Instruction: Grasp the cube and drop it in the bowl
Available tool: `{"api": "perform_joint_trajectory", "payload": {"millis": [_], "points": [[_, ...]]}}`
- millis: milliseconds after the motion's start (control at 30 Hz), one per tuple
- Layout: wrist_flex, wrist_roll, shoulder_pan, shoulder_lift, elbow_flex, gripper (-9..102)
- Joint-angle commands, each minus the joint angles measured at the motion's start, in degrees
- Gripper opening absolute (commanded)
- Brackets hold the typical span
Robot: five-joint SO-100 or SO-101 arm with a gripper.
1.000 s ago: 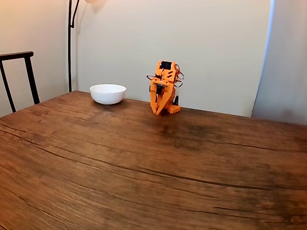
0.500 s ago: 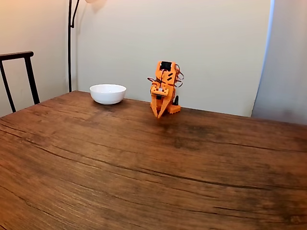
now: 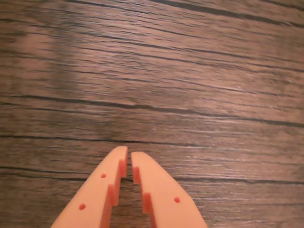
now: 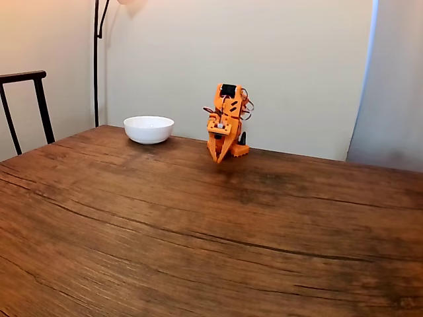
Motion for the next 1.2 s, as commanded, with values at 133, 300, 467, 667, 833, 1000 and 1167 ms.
{"api": "perform_joint_trajectory", "payload": {"millis": [133,300,467,667,833,1000,1167], "points": [[3.78,0.44,2.29,-0.7,-0.26,0],[3.78,0.53,2.02,-0.7,-0.26,0],[3.78,0.53,2.2,-0.7,-0.26,0],[3.78,0.53,2.2,-0.7,-0.26,0],[3.78,0.53,2.2,-0.7,-0.26,0],[3.78,0.53,2.2,-0.7,-0.26,0],[3.78,0.53,2.2,-0.7,-0.26,0]]}}
